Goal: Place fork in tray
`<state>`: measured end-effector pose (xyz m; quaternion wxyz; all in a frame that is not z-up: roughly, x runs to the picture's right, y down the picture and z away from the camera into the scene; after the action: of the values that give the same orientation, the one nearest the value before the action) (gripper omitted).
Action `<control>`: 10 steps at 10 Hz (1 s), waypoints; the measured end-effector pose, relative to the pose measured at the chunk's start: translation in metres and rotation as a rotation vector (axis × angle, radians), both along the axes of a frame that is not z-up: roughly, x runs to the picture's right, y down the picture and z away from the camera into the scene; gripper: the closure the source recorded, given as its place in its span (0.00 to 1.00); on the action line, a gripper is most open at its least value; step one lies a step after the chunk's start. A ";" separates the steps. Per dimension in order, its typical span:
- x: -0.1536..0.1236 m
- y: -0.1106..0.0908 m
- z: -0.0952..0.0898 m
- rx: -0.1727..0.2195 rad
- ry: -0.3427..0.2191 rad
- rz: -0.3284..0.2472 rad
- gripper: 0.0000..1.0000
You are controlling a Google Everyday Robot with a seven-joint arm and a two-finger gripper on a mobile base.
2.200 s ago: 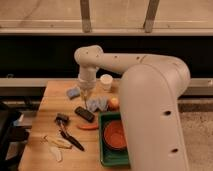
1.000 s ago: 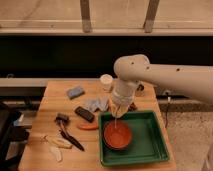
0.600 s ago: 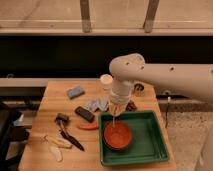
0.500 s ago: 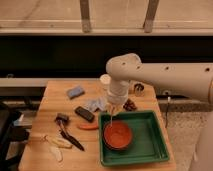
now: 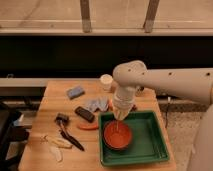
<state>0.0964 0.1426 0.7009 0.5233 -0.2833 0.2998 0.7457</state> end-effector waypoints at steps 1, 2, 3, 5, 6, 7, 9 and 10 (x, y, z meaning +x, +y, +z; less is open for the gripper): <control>0.028 0.013 0.002 -0.019 0.041 0.017 1.00; 0.053 0.024 0.003 -0.035 0.078 0.032 1.00; 0.070 0.031 0.004 -0.048 0.105 0.041 1.00; 0.105 0.048 0.010 -0.078 0.164 0.064 1.00; 0.120 0.055 0.017 -0.096 0.190 0.083 0.99; 0.129 0.062 0.025 -0.108 0.204 0.100 0.93; 0.130 0.067 0.034 -0.121 0.202 0.120 0.73; 0.129 0.070 0.036 -0.124 0.199 0.121 0.63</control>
<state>0.2251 0.2126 0.7366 0.4266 -0.2574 0.3782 0.7802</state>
